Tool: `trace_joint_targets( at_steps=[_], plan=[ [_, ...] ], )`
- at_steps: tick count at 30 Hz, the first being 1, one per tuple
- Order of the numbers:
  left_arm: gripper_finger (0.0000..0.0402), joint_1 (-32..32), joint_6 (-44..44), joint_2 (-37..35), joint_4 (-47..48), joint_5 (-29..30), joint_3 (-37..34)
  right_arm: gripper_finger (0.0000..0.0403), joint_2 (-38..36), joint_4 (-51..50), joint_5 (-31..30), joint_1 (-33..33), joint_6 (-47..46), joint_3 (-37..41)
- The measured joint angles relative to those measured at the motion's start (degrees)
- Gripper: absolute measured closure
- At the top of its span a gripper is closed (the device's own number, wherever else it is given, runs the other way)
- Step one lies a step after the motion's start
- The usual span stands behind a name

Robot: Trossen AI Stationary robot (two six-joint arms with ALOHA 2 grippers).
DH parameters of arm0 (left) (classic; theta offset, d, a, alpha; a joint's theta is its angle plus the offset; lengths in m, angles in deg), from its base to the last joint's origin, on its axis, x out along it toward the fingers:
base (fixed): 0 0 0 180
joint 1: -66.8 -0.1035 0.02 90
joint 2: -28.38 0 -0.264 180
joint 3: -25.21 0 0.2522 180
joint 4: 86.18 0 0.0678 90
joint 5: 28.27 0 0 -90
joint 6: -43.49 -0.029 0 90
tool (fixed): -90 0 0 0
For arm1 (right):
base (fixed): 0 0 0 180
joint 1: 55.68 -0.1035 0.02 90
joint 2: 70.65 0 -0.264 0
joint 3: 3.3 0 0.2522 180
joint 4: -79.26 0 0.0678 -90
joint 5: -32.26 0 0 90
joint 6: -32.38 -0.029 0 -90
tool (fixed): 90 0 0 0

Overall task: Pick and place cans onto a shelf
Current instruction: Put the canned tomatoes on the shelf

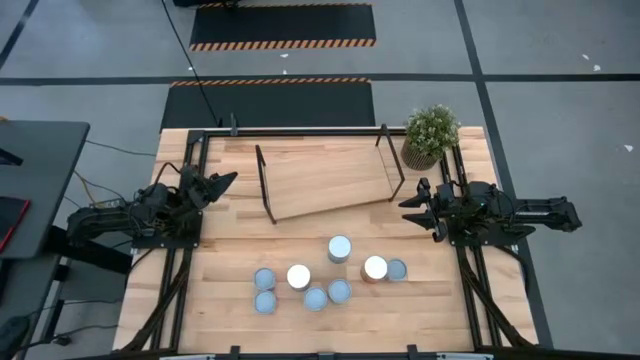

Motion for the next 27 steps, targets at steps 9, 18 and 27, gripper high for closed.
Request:
trace_joint_targets(
  at_steps=[9,18,27],
  plan=[
    [0.0306,0.49,4.36,0.02,-4.79,-3.71,0.50,0.0222,0.00,1.89,-10.34,0.11,0.00,0.00],
    [0.0306,4.11,-4.79,8.33,-4.32,-3.58,12.89,0.0222,0.00,26.46,-30.78,0.11,-10.21,0.02],
    [0.0305,9.03,-11.84,28.12,-2.70,-3.27,27.31,0.0222,0.06,30.63,-36.10,0.11,-32.70,-0.02]
  ],
)
